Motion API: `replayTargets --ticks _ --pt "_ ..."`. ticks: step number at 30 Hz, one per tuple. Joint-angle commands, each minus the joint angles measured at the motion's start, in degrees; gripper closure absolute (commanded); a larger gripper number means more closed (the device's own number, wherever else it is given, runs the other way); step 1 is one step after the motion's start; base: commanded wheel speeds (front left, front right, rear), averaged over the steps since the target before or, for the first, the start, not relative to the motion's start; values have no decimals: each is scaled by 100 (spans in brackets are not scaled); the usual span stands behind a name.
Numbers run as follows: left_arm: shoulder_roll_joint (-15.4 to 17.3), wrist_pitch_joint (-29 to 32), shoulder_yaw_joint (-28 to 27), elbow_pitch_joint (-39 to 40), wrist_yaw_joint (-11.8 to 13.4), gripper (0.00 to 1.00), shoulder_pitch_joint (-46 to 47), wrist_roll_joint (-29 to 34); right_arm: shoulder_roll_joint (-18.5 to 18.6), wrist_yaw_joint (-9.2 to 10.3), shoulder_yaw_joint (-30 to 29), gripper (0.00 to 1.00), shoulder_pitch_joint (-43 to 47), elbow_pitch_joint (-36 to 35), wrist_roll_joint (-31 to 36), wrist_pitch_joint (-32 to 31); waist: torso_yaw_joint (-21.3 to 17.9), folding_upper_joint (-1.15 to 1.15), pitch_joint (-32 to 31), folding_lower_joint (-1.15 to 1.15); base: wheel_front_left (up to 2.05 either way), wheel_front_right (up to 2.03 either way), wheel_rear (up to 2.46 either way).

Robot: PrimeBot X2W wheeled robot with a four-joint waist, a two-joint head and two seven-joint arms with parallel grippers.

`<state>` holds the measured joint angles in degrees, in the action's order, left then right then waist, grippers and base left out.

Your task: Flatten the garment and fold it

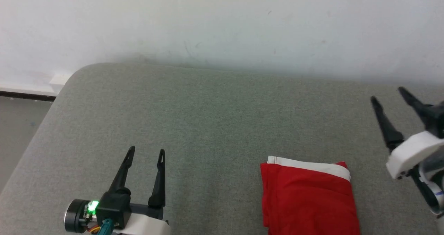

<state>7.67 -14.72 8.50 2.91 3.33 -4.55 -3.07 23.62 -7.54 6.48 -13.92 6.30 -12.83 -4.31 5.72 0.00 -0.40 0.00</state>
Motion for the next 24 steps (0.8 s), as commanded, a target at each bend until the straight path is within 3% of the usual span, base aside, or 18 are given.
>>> replayTargets --ticks 1,6,12,19,24 --pt "-29 -28 -27 32 -49 0 82 -16 -43 5 -214 0 149 -9 82 287 -80 0 30 0 0 0 0" --pt "-96 -28 -53 40 -100 0 66 -48 -290 5 -910 0 685 -130 183 962 -170 0 82 0 0 0 0" --pt "-141 -28 -28 -51 -191 0 8 -45 -785 5 -1277 0 1427 -536 460 1576 -206 0 96 0 0 0 0" --pt "-193 -28 -40 -79 -255 0 -45 -60 -1549 5 -1448 0 2092 -906 878 1822 -221 0 93 0 0 0 0" --pt "-209 -28 -52 -59 -290 0 -18 -52 -1725 5 -1477 0 2194 -890 966 1868 -234 0 97 0 0 0 0"
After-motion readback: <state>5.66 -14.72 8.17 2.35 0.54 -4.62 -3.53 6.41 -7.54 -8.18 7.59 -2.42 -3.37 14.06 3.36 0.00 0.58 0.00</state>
